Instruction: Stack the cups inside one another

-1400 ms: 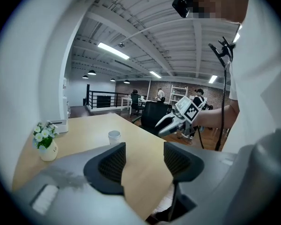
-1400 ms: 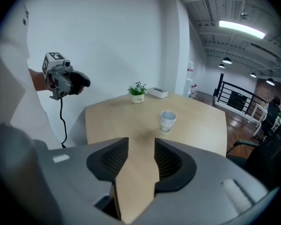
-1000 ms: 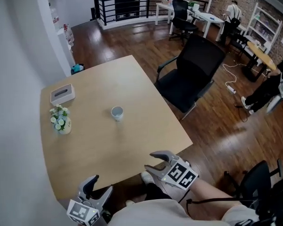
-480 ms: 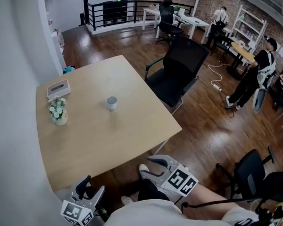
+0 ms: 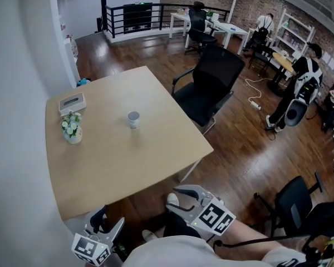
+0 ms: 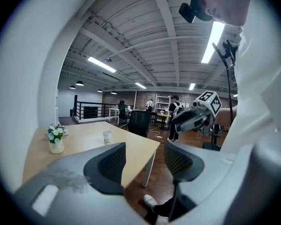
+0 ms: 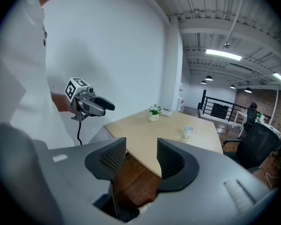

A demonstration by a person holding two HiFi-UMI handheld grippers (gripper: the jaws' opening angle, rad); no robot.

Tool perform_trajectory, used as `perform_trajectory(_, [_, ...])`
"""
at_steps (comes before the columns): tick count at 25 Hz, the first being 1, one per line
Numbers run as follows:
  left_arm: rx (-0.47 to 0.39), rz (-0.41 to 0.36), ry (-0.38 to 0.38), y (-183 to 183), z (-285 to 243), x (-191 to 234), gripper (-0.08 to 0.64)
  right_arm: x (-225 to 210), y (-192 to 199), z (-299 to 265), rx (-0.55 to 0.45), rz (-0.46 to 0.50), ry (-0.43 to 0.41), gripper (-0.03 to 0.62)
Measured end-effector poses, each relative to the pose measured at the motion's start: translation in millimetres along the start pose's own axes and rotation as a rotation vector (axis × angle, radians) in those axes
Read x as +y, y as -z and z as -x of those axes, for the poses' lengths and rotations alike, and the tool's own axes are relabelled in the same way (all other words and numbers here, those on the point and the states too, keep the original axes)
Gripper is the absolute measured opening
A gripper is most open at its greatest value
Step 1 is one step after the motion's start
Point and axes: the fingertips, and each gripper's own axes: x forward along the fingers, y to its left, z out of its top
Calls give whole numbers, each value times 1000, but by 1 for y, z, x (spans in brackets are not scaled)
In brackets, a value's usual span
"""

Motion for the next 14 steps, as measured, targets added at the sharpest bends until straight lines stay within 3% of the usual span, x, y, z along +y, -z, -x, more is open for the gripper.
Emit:
perform_trajectory(5, [-30,43,-18,-3,4,-4,270,6,-3,-1,-22,1,-6,213])
perform_trajectory(14, [-23,38,-15,2,7,0,270,10,-3,-5,-20,1,-7,212])
